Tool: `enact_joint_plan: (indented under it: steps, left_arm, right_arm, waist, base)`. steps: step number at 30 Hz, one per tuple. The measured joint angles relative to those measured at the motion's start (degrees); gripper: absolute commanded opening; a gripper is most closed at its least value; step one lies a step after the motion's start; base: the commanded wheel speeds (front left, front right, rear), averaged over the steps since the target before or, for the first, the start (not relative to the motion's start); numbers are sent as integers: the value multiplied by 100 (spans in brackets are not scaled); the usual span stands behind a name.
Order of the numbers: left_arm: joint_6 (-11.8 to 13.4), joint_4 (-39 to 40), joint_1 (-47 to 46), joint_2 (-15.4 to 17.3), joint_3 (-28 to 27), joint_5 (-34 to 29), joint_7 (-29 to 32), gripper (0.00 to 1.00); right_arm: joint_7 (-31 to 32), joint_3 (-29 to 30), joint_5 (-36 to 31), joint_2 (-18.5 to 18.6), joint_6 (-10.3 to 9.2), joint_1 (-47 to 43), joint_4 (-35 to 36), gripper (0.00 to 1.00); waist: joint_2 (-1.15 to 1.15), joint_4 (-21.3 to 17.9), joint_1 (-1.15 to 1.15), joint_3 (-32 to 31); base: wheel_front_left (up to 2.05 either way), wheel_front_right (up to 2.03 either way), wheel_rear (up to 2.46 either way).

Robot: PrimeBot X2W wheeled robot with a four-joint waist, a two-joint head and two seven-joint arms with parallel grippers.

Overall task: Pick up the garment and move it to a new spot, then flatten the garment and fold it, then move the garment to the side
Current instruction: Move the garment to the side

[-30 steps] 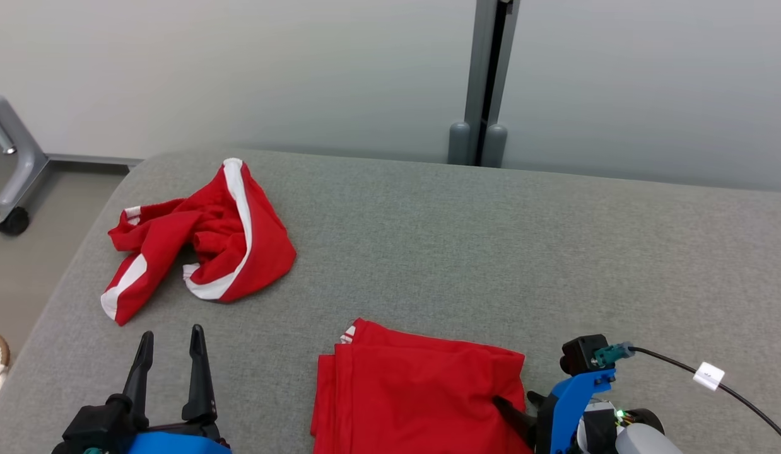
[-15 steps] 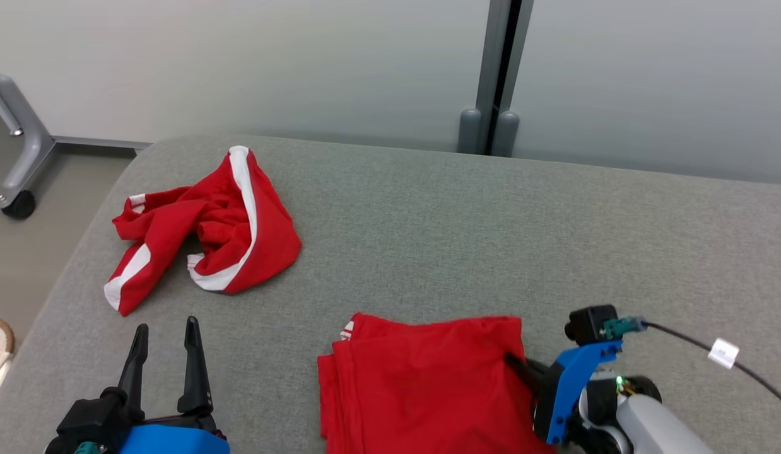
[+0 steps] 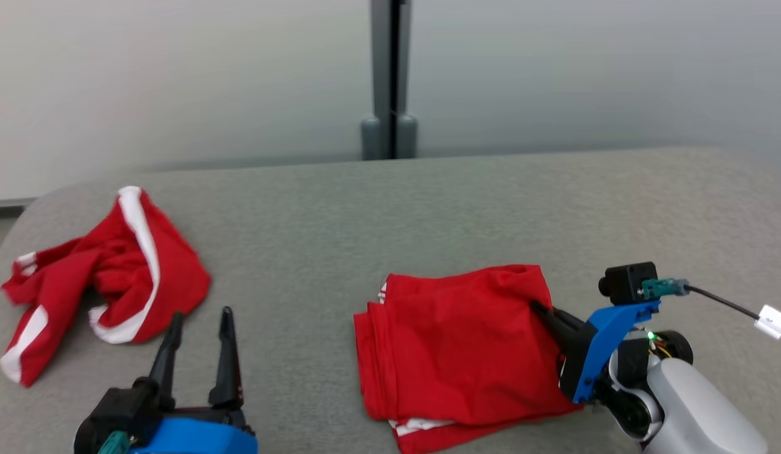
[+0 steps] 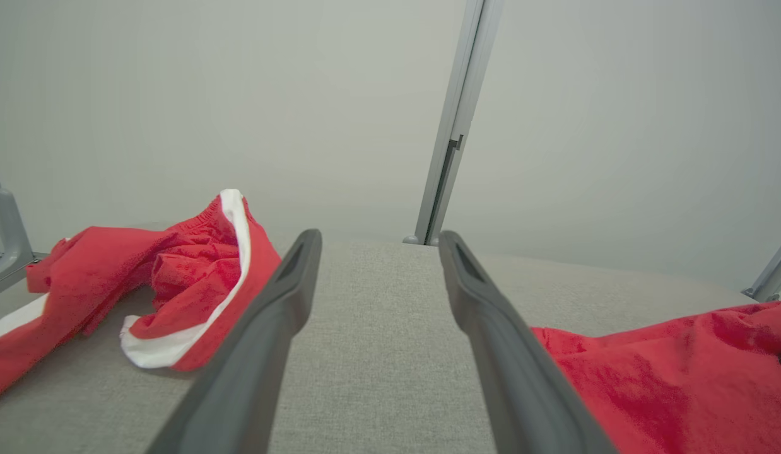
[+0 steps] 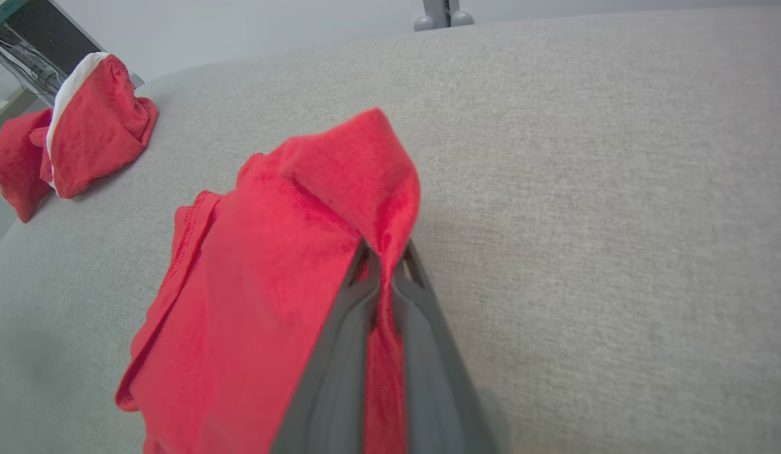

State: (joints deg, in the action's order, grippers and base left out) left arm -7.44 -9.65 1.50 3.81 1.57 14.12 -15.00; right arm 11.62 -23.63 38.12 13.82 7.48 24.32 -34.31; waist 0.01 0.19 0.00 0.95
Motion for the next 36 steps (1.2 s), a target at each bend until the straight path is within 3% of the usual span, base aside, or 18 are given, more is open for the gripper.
enact_joint_plan:
  steps: [10,16,21,26,36]
  left_arm:
    - [0,-91,-343,67,505,36,0,100]
    - [0,-141,-564,74,824,42,0,100]
    - [-2,-136,-795,174,949,42,0,100]
    - [-2,-135,-1035,320,1044,53,-1,100]
    - [-2,-104,-1451,457,1084,102,0,100]
  right_arm:
    - [-57,234,-85,-10,0,-35,267,0]
    - [-78,365,-134,4,0,-77,446,0]
    - [-116,417,-181,126,0,172,490,0]
    - [-23,344,-297,277,0,1046,293,0]
    - [180,808,-612,446,0,2809,-876,0]
  waist:
    - [0,-1172,0,139]
    - [-1,-1656,-1,223]
    - [-1,-1691,0,511]
    - [-1,-1598,0,896]
    - [0,-1280,1,1745]
  base:
    - [0,0,0]
    - [0,0,0]
    - [0,0,0]
    - [0,0,0]
    - [0,0,0]
